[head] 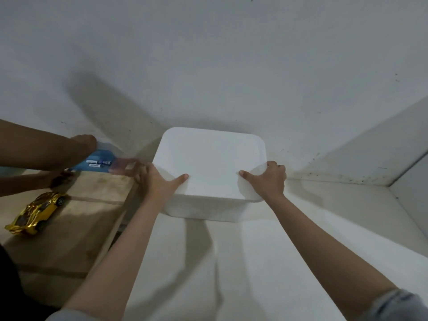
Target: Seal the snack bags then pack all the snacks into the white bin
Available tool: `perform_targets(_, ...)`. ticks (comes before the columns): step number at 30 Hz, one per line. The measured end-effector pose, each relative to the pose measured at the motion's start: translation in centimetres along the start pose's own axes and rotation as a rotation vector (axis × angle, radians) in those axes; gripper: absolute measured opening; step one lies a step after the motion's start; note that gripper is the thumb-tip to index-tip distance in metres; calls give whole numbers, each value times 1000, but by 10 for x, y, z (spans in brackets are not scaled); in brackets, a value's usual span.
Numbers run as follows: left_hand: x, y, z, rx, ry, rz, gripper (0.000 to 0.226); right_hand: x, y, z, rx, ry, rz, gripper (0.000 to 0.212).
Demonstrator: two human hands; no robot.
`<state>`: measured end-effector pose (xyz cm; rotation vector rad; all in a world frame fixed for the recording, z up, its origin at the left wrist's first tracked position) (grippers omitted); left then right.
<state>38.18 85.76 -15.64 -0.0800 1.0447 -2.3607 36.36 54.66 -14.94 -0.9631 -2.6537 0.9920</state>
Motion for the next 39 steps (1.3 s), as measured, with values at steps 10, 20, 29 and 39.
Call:
perform_targets(10,-24,14,-9,-18,8,59,104,-19,33,4,67,28,-66,88)
perform_targets(20,-28,20,-12,-63,-23,32,111,-19,39,2,87,33,-74,83)
perform_targets(29,-22,23,-10,-113,129,139,84,-16,46,13,68,-30,38,68)
perform_targets(39,-2,6,14,-339,302,154,83,11,18,11,-137,38,81,75)
Point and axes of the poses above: each hand's wrist, its own x-axis away from the middle knuckle, its own y-axis out of the palm, z = x × y, the point moved 6 cm from there along -x, towards the middle knuckle, and after that the axes turned 11 degrees about z, right-handed, at the moved point
